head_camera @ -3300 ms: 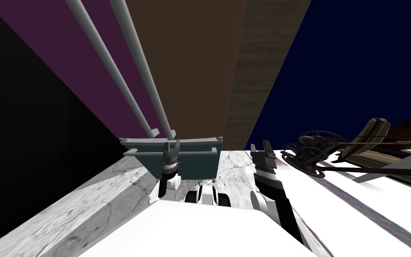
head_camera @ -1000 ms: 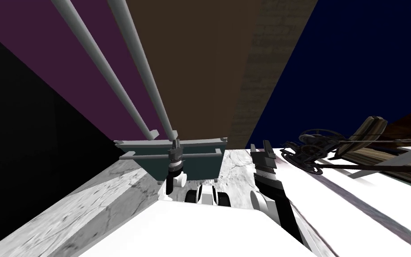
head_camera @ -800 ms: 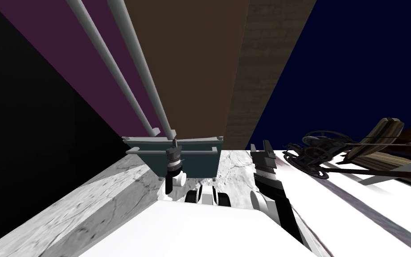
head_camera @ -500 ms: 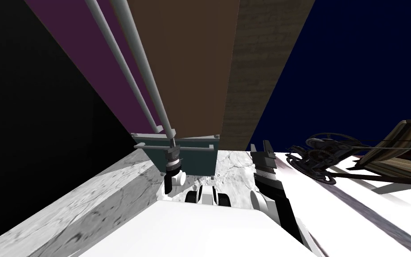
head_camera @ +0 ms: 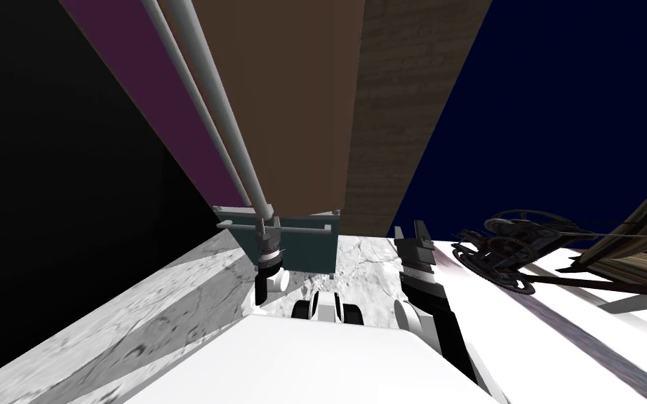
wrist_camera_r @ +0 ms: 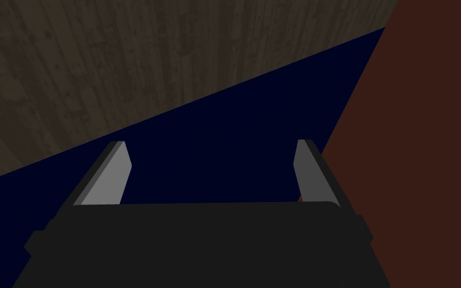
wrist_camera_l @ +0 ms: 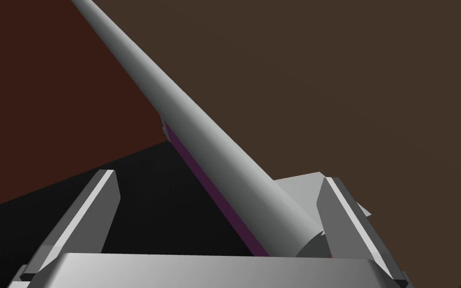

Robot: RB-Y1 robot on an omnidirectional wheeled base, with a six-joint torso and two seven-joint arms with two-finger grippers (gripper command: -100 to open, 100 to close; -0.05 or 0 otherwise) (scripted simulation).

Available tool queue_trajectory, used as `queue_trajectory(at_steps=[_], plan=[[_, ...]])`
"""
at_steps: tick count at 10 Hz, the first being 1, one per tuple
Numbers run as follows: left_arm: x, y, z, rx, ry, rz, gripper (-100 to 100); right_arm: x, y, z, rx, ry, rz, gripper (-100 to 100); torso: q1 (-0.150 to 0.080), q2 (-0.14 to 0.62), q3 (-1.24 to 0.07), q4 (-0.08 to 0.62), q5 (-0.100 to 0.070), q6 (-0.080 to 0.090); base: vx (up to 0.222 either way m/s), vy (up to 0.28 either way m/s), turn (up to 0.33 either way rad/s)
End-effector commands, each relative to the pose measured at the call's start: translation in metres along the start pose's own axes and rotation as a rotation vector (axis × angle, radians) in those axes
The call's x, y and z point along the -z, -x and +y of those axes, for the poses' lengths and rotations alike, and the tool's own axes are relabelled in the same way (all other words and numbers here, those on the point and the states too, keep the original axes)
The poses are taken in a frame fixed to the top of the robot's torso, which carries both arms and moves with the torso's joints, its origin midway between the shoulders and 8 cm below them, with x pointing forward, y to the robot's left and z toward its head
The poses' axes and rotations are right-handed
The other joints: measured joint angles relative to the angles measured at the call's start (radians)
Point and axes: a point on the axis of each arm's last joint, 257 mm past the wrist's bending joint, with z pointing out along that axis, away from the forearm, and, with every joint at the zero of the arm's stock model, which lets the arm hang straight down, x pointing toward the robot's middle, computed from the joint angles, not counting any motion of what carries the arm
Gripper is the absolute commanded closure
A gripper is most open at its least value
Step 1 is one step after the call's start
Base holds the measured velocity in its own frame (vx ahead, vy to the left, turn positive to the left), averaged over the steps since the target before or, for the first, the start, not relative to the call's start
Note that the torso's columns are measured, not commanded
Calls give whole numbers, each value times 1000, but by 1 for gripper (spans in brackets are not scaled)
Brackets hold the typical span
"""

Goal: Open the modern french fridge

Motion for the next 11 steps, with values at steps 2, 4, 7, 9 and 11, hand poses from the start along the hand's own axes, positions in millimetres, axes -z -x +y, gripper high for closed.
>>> queue_trajectory(at_steps=[2,4,7,9,11], plan=[[0,1,0,-27,0,87,-100,0,0,0,0,0,0,0,-5,3,2,1,-2,0,15,25,-20],[1,1,2,-33,2,125,-100,0,0,0,0,0,0,0,-3,3,1,1,-1,-1,16,21,-19],[13,-3,5,11,5,134,-100,0,0,0,0,0,0,0,-1,0,0,0,0,0,66,100,-86],[19,-6,3,49,-4,107,-100,0,0,0,0,0,0,0,-2,-1,-1,-1,0,0,84,133,-85],[21,-8,3,73,-8,64,-100,0,0,0,0,0,0,0,-8,3,2,1,-2,0,36,67,-26]])
